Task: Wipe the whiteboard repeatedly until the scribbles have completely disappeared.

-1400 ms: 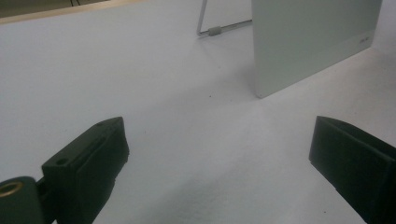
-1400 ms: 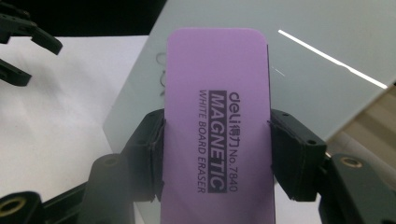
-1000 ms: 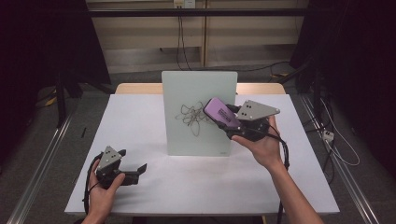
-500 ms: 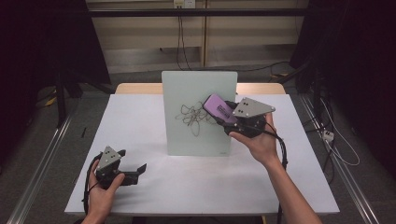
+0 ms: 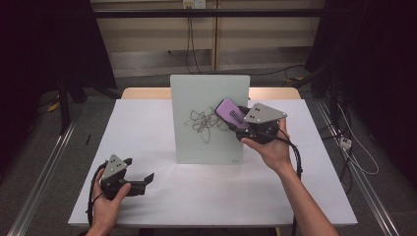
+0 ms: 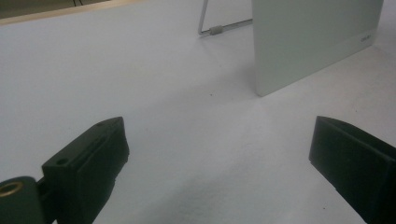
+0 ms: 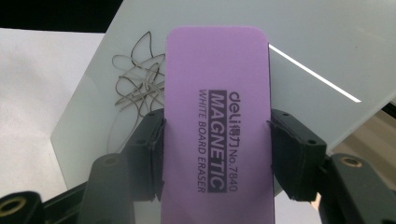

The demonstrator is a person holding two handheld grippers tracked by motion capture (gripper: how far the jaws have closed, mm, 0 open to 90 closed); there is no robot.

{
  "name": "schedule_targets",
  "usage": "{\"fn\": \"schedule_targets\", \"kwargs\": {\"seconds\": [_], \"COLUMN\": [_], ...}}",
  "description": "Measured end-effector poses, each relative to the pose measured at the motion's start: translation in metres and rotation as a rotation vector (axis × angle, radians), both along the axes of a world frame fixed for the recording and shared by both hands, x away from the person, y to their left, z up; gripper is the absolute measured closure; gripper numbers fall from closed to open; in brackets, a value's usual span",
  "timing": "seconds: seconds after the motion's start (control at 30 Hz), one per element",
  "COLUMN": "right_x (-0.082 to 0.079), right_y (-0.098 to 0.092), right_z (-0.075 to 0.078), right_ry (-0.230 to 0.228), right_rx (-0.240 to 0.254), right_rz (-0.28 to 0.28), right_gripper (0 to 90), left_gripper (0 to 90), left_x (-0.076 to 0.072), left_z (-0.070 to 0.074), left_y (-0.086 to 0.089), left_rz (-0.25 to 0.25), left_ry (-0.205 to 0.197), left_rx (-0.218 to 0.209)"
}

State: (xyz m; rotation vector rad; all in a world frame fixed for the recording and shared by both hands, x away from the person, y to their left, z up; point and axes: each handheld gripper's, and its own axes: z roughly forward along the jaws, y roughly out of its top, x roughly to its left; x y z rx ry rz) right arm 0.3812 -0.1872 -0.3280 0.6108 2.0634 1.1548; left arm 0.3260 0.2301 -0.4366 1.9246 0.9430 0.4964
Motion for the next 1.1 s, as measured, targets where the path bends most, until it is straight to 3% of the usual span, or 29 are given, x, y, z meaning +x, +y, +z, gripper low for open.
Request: {"fn": "schedule_targets", "kwargs": {"seconds": [0.37, 0.87, 1.1], "right_x": [-0.003, -0.010, -0.011], "right_y": [0.005, 0.011, 0.015], "right_z": [-0.006, -0.026, -0.034], "right_ry": [0.001, 0.054, 0.077], "right_rx": [-0.044, -0.128, -0.143], "right_rz": [-0.001, 0.033, 0.046], "right_gripper": [41.6, 41.7, 41.7], "left_gripper": [4.3, 4.3, 4.3], "left_x": [0.000, 0.000, 0.000], "left_z": [0.000, 0.000, -0.001], "left_y": [0.000, 0.000, -0.002], "left_rz": [-0.001, -0.004, -0.016], "left_ry": [0.002, 0.006, 0.010], "left_rx": [-0.007, -0.004, 0.011]}}
